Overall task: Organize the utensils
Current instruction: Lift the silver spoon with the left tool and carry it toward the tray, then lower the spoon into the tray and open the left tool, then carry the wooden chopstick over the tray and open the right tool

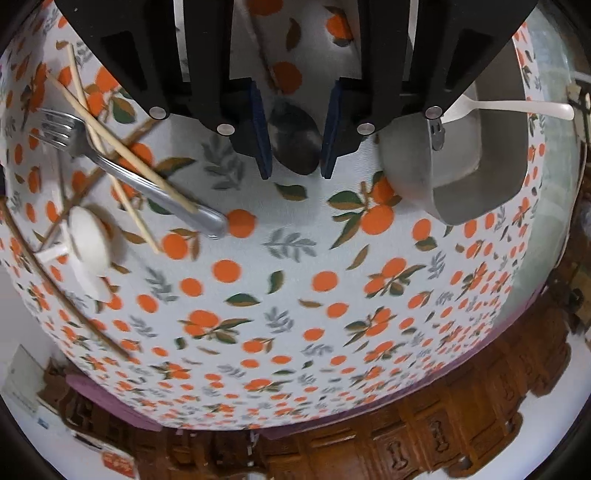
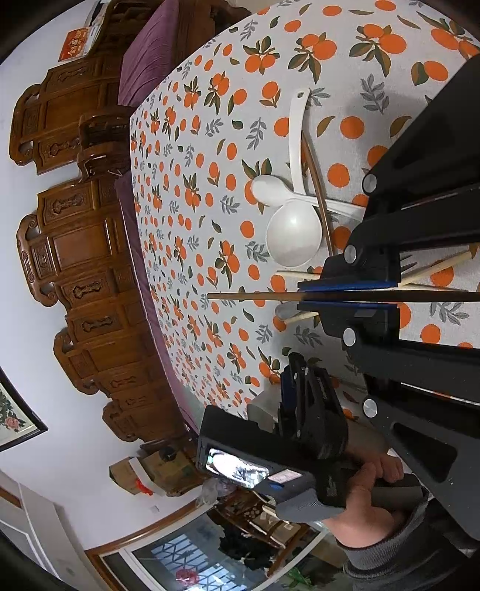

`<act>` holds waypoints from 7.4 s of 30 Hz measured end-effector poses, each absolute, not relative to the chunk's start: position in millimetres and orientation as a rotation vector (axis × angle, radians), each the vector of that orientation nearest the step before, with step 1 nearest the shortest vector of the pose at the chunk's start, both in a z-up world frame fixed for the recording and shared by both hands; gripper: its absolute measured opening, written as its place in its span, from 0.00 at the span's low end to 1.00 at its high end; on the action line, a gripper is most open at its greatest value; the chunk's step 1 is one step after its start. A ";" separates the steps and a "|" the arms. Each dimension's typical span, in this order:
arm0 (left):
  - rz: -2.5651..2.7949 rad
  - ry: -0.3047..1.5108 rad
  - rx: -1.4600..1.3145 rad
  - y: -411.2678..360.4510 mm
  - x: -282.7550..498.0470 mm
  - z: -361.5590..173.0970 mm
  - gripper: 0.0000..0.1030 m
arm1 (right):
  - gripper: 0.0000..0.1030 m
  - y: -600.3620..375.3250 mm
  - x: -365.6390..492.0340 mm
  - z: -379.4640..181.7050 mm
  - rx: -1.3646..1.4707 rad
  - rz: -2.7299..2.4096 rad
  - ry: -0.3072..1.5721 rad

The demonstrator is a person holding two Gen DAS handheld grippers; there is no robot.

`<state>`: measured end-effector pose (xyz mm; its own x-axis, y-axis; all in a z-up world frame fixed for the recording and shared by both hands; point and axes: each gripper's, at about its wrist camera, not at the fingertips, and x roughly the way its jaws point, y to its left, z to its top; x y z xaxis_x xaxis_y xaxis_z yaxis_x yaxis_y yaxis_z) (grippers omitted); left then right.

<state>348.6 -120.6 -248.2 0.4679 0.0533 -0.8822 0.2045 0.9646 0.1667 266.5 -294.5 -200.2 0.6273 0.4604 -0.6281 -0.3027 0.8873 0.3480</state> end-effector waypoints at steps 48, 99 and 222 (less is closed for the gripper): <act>-0.234 1.167 0.390 -121.3 270.3 -254.0 0.26 | 0.06 -287.8 262.8 -197.4 0.193 0.434 0.773; -0.064 0.831 -0.013 27.3 284.6 -178.8 0.25 | 0.06 -206.4 223.2 -179.4 0.073 0.571 0.748; 0.016 0.893 -0.042 115.5 270.7 -171.9 0.30 | 0.10 -62.4 280.9 -220.6 0.317 0.653 0.971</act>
